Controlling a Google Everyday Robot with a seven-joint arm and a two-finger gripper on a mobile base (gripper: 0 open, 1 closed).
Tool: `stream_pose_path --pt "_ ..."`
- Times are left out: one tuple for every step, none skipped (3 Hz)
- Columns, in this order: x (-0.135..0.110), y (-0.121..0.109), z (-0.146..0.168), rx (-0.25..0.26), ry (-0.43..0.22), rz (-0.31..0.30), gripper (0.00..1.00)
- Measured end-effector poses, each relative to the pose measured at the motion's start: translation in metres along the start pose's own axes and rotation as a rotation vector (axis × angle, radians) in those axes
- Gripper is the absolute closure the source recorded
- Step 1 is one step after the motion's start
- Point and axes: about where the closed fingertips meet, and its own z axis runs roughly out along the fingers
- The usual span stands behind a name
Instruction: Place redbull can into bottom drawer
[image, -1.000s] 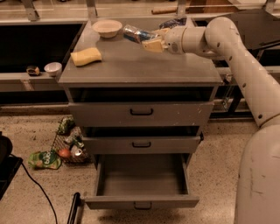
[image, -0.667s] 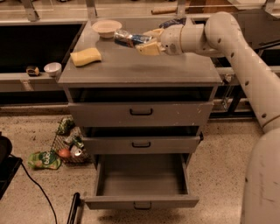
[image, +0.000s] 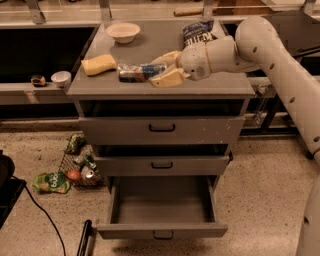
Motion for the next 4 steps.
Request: stream_pose_path --pt "0.000 0.000 0.000 0.000 0.000 0.000 1.00" --pt "-0.003 0.021 0.014 -0.047 0.060 -0.045 1.00" --pt "-0.006 0.053 0.025 -0.063 0.079 -0.081 1.00" --pt "0.017 0.092 0.038 -0.060 0.085 -0.028 1.00"
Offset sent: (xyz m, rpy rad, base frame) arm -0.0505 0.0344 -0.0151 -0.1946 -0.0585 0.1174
